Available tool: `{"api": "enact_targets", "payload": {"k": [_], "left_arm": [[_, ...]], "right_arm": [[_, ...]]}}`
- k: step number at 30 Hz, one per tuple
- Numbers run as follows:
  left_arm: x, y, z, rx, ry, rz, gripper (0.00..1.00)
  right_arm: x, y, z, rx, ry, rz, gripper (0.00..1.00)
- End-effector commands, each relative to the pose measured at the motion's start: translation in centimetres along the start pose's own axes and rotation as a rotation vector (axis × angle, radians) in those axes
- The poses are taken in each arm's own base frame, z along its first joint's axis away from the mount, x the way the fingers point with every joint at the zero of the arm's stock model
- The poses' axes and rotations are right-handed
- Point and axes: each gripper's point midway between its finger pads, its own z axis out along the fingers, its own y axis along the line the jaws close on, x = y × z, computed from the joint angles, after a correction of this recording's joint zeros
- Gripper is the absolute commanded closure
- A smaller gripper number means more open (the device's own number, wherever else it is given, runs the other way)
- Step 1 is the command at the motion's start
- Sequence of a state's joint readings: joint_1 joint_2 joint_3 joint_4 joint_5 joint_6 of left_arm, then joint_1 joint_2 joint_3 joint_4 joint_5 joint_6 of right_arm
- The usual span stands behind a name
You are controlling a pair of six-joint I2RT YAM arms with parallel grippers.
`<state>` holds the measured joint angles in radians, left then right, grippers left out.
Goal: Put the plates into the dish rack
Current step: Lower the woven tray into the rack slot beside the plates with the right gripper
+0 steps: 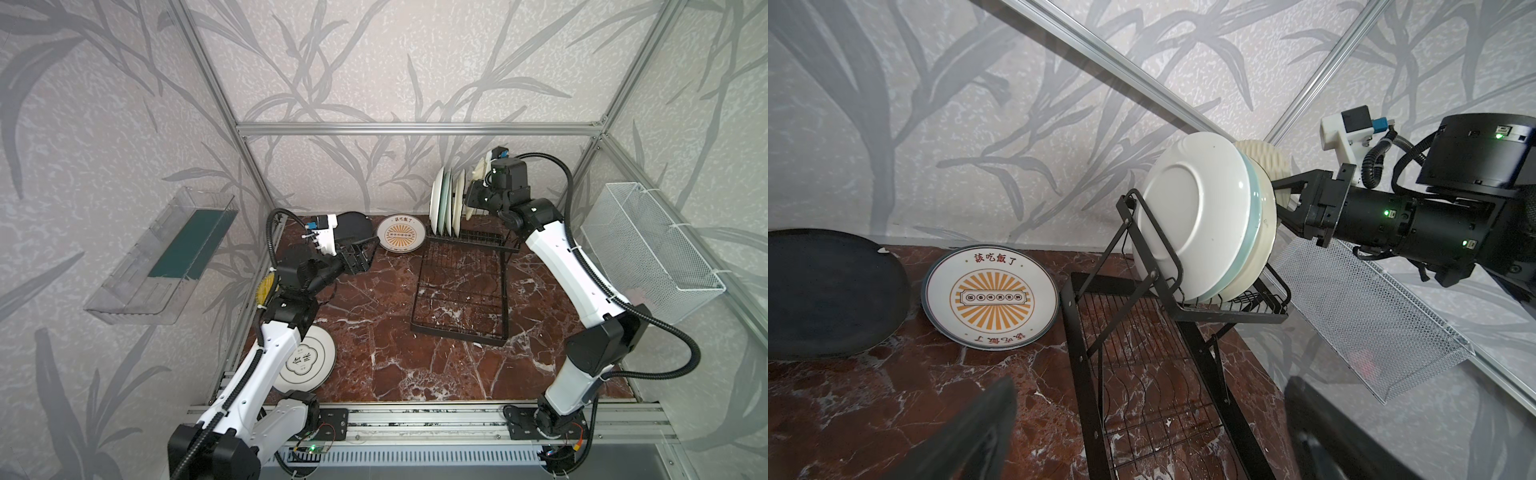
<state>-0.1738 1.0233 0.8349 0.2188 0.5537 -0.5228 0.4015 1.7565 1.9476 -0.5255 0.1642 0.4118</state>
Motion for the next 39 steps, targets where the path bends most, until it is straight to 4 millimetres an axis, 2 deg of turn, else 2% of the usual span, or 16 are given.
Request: {"api": "enact_targets", "payload": {"k": [1,11,16,18,27,31,39], "left_arm": [[-0.5,-0.5,-0.2,0.028,-0.022,0.03,0.01],[-0.6,-0.4,-0.2,0.024,-0.026,0.02,0.01],[-0.5,-0.3,-0.2,0.022,-0.026,0.017,0.01],[-0.6,-0.4,-0.2,0.023,-0.027,0.018,0.01],[-0.6,-0.3,-0.2,0.022,-0.03,0.014,0.01],[-0.6,-0.3,-0.2,0.022,-0.031,0.013,0.01],[-0.5,-0.2,-0.2,0.021,-0.029,0.009,0.01]], "right_arm": [[-1.2,0.5,-0.3,-0.006,-0.036,0.01,1.0],[0.4,0.0,-0.9,0.002,-0.009,0.007,1.0],[2.0,-0.4,-0.3,0.021,0.023,-0.003,1.0],[1.5,-0.3,-1.4,0.02,0.006,-0.007,1.0],[2.6,-0.6,-1.9,0.043,0.018,-0.049,0.99],[2.6,-0.9,-2.2,0.07,0.009,-0.067,0.95],[3.2,-0.9,-1.8,0.071,0.02,-0.066,0.75]]}}
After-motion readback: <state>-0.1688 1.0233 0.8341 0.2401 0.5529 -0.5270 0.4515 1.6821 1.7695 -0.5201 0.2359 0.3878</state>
